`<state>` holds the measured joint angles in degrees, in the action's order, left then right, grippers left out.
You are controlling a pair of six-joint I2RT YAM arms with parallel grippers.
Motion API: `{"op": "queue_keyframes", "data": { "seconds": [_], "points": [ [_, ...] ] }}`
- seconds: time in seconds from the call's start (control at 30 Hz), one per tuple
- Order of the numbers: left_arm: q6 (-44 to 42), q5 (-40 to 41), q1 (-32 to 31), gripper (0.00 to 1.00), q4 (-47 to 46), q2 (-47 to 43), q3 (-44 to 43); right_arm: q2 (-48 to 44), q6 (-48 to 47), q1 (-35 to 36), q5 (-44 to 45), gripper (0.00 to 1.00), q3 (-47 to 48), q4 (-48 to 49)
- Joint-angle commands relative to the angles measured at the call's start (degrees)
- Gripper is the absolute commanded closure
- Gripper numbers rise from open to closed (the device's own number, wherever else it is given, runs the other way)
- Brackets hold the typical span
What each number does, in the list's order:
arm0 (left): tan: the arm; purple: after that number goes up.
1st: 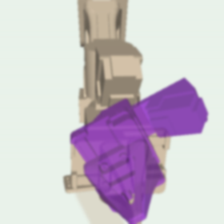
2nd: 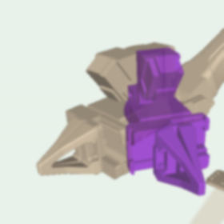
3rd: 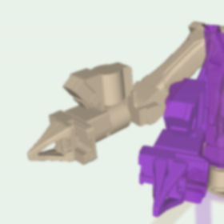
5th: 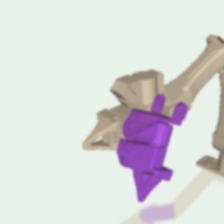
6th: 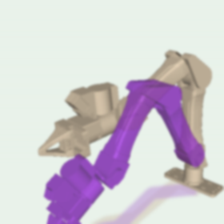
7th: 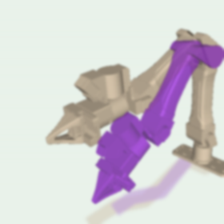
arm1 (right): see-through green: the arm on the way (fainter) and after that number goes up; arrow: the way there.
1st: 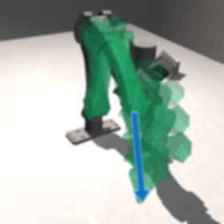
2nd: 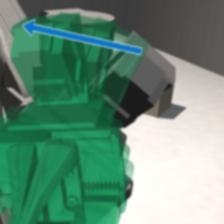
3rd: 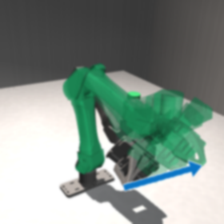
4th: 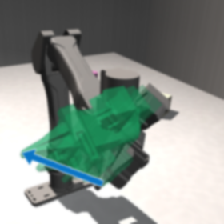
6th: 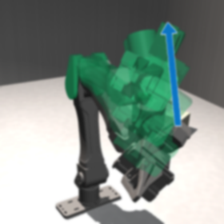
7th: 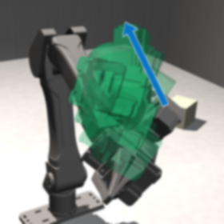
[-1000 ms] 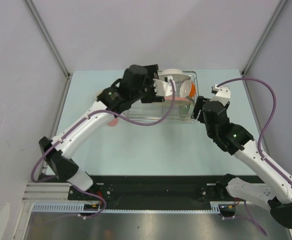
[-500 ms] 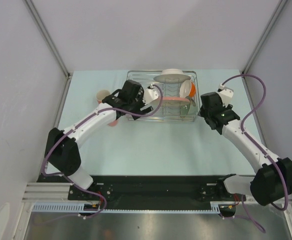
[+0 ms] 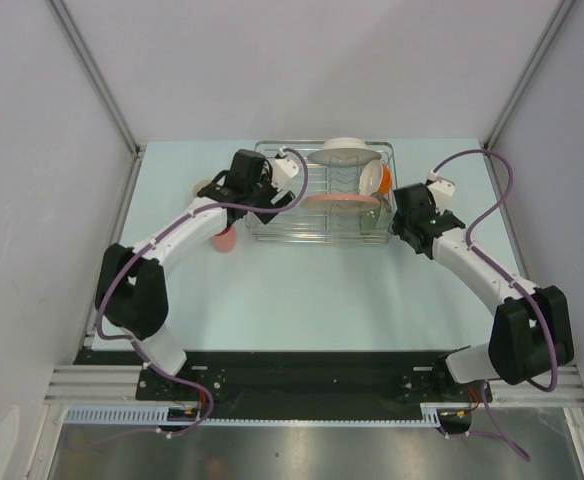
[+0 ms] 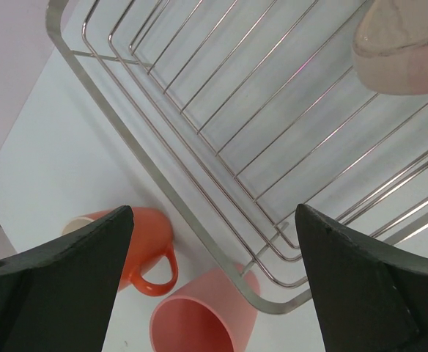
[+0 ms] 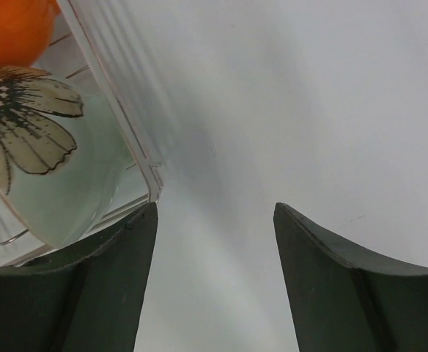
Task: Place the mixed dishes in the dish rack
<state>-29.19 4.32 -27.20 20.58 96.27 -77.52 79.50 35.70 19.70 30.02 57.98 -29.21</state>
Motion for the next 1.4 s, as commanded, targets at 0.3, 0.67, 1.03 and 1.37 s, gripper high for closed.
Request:
{"op": "queue_keyframes", "data": {
  "seconds": [0.3,0.67,1.03,1.37],
  "points": [
    [2.3,0.1,1.5,0.04,-6.3,2.4,2.4,0.4,0.9,-1.0,-4.3,0.35,-1.0,3.1],
    [4.7,-2.2,2.7,0.04,-4.6,0.3,-0.6,-9.0,0.6,-1.3,-6.9,0.31,-1.0,2.8],
    [5.4,1.9,3.3,0.05,-5.5,5.2,-3.6,-0.9,0.9,-2.4,-8.0,0.32,-1.1,6.1],
    [4.1,6.8,3.3,0.06,-7.6,8.5,-1.2,2.0,0.6,-3.2,-6.7,0.34,-1.9,4.5]
  ]
}}
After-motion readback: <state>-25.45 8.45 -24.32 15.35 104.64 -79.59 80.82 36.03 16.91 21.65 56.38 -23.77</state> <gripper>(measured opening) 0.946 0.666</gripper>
